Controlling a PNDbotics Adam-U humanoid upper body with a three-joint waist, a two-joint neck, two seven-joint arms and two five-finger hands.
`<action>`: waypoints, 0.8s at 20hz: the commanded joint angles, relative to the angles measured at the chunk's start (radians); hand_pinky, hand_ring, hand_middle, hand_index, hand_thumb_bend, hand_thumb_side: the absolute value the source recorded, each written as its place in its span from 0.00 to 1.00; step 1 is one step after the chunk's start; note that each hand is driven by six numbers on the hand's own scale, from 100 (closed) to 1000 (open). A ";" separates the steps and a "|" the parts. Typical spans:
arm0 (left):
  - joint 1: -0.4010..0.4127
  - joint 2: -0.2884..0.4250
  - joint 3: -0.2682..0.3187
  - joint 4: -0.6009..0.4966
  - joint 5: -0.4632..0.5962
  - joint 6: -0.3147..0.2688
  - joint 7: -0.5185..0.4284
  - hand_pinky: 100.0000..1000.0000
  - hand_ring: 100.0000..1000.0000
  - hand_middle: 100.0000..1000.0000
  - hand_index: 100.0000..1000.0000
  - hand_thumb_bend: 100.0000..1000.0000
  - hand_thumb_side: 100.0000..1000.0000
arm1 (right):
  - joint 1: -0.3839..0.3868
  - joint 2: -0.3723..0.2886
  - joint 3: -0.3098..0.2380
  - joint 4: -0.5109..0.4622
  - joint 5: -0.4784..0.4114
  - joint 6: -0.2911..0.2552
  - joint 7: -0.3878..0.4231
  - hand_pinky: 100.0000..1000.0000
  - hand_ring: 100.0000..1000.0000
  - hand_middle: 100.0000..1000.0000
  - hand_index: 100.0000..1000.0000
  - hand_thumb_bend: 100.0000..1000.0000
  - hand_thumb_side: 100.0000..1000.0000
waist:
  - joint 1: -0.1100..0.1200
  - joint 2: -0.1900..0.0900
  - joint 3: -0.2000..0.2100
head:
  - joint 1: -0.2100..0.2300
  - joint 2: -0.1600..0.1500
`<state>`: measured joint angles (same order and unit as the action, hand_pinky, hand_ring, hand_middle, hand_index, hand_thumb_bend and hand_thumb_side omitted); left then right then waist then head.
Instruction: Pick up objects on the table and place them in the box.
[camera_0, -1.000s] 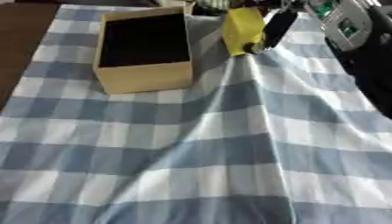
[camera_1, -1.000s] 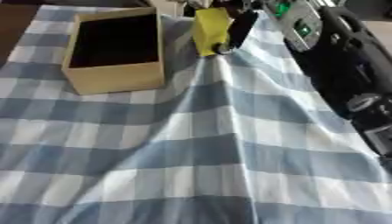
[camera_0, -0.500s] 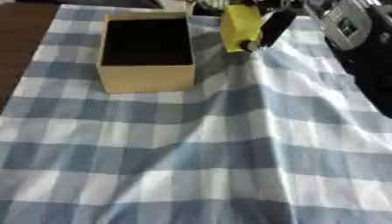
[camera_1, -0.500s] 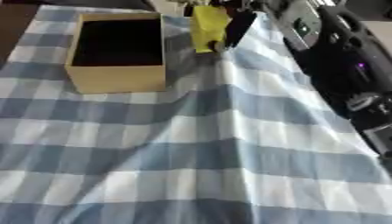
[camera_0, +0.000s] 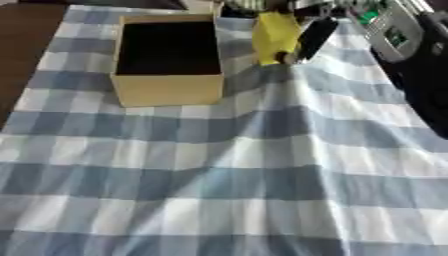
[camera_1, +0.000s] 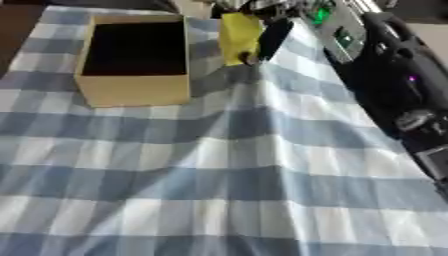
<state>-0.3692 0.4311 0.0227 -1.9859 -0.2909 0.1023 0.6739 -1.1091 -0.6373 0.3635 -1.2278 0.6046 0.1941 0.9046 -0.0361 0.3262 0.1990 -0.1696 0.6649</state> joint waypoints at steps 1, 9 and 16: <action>-0.010 0.017 0.002 -0.014 0.003 0.001 -0.001 0.95 0.65 0.47 0.73 0.00 0.21 | -0.032 -0.010 -0.016 -0.021 -0.009 0.019 0.001 0.97 1.00 0.84 0.83 0.00 0.11 | 0.005 -0.019 0.003 | -0.002 -0.009; -0.016 0.016 -0.003 -0.014 0.003 -0.001 -0.008 0.95 0.65 0.47 0.73 0.00 0.21 | -0.103 0.049 -0.017 -0.011 -0.015 0.047 -0.008 0.97 1.00 0.80 0.84 0.00 0.11 | 0.006 -0.024 0.011 | -0.034 0.000; -0.030 0.018 -0.008 -0.014 0.004 -0.005 -0.013 0.95 0.65 0.47 0.73 0.00 0.21 | -0.164 0.137 -0.044 0.052 0.035 0.061 -0.065 0.90 0.94 0.79 0.85 0.00 0.11 | 0.000 -0.015 0.038 | -0.067 -0.014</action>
<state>-0.3852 0.4311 0.0138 -1.9859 -0.2909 0.1002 0.6641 -1.2451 -0.5028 0.3379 -1.1815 0.6229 0.2472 0.8518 -0.0410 0.3288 0.2381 -0.2286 0.6638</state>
